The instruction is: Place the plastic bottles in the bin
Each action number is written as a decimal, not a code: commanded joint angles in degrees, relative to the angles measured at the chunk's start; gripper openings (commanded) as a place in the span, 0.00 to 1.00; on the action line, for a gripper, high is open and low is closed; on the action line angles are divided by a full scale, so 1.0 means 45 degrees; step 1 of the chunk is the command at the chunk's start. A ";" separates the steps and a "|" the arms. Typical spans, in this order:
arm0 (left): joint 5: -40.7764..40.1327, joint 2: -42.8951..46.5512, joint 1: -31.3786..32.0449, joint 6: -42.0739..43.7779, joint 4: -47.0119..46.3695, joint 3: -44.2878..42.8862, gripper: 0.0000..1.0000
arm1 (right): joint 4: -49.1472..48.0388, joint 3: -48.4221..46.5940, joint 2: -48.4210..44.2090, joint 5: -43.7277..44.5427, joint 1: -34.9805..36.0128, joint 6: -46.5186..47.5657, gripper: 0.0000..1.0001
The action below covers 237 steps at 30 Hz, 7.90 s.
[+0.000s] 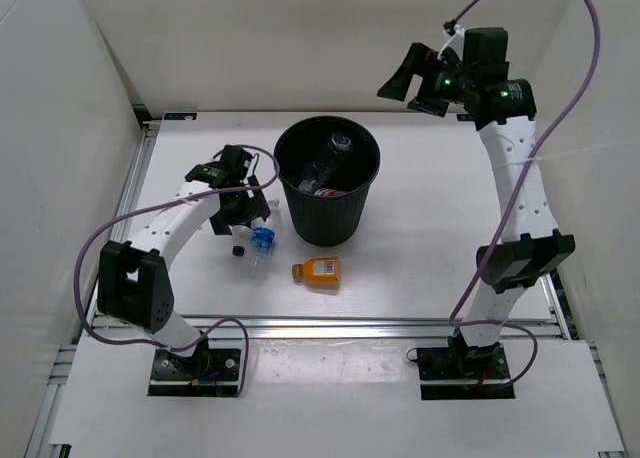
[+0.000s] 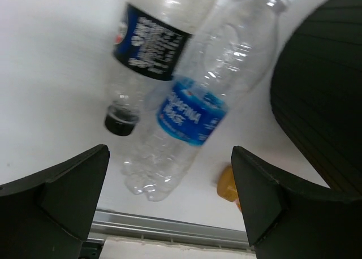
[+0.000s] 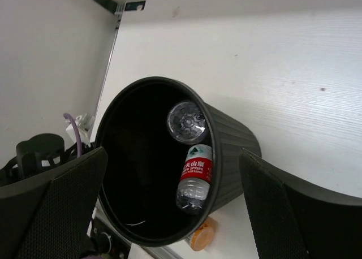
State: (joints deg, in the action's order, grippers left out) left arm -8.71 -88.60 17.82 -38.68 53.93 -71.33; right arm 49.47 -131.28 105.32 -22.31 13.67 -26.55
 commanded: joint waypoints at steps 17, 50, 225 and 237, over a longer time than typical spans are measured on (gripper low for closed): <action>0.0900 -0.2031 0.1371 0.1270 -0.2042 0.0342 1.00 | -0.0252 0.1243 -0.2017 -0.0668 -0.0245 0.0352 1.00; -0.0350 0.0274 0.0980 0.0743 0.0493 -0.3618 0.40 | -0.0252 0.1869 -0.2134 -0.0786 -0.0245 0.0118 1.00; -0.1562 0.9296 -0.3316 -0.1151 0.1024 0.4287 1.00 | -0.0232 0.9506 0.1518 0.6345 1.0653 0.2813 1.00; -0.1814 0.9669 -0.3316 -0.1269 0.0769 0.5148 1.00 | 0.1582 0.9117 0.0777 0.5131 1.1080 0.2813 0.24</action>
State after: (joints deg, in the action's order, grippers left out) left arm -16.47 -46.09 3.16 -44.42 58.30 -48.95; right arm 51.79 -87.44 111.96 1.28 61.82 -13.76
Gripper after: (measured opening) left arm 0.998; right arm 0.431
